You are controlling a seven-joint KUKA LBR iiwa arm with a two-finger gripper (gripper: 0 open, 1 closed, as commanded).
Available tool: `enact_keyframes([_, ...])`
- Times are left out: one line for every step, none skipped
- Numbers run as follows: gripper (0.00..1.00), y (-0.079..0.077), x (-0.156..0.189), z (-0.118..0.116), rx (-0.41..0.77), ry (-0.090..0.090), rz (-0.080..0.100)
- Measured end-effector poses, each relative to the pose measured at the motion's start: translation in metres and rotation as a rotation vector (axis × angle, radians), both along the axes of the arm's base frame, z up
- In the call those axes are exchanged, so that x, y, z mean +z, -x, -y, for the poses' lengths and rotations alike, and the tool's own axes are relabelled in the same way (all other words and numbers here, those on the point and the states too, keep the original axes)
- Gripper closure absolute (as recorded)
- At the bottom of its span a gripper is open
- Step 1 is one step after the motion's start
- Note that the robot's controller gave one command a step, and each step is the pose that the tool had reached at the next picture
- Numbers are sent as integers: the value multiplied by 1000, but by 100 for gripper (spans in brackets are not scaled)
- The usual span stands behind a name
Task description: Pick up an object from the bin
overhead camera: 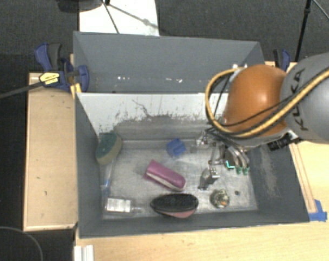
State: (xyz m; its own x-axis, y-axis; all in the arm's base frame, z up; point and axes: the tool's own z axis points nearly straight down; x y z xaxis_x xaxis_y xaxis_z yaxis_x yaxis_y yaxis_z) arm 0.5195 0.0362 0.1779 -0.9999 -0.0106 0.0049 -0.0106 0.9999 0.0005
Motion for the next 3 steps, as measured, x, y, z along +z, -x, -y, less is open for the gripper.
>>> enact_keyframes([0, -15, -105, -73, 164, -2, 20])
enact_keyframes([100, -16, -102, -72, 157, -3, 23])
enact_keyframes([100, -27, 120, -57, 266, 0, 16])
